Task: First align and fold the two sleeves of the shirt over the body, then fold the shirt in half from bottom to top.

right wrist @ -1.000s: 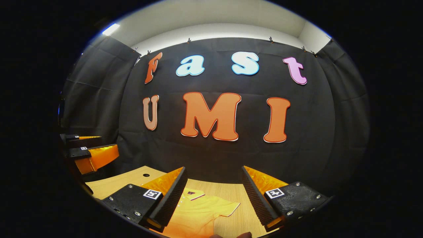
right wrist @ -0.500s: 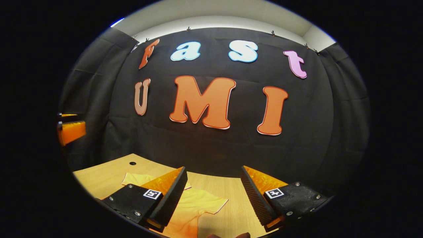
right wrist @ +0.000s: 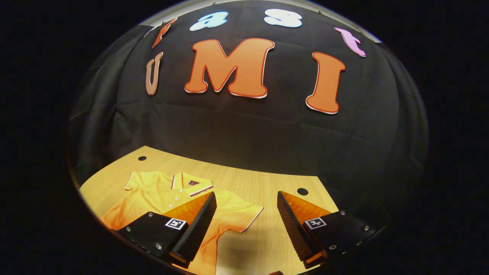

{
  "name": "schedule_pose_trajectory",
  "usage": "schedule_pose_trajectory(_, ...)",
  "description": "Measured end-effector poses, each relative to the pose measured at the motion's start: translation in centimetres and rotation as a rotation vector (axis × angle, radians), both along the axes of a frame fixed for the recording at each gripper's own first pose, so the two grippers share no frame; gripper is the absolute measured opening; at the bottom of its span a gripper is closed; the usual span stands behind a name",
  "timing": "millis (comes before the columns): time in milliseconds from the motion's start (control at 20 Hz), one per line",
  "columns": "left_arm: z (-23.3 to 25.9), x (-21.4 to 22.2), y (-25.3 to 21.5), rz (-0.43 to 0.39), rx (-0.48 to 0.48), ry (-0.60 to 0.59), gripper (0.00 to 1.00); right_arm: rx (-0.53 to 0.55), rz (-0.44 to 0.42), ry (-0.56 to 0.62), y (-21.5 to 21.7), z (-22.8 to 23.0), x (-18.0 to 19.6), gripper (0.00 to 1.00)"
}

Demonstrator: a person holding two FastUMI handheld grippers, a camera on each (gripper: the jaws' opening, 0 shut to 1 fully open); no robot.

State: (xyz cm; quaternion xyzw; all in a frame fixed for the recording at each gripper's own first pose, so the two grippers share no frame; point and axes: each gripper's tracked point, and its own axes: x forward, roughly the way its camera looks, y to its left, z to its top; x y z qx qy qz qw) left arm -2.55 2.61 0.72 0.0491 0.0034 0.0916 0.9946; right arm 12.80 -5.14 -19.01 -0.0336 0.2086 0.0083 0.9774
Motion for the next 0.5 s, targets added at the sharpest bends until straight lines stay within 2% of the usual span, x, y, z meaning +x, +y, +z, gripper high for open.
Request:
schedule_pose_trajectory(400, -0.4, -0.4, 1.2, 0.086, 0.019, 0.018, 1.00, 0.094, -0.018, 0.297, 0.3, -8.0, 2.9, 0.97)
schedule_pose_trajectory(500, -0.9, -0.1, 1.3, 0.100, 0.017, 0.033, 0.99, 0.089, -0.019, 0.370, 0.0, -9.8, 3.5, 0.96)
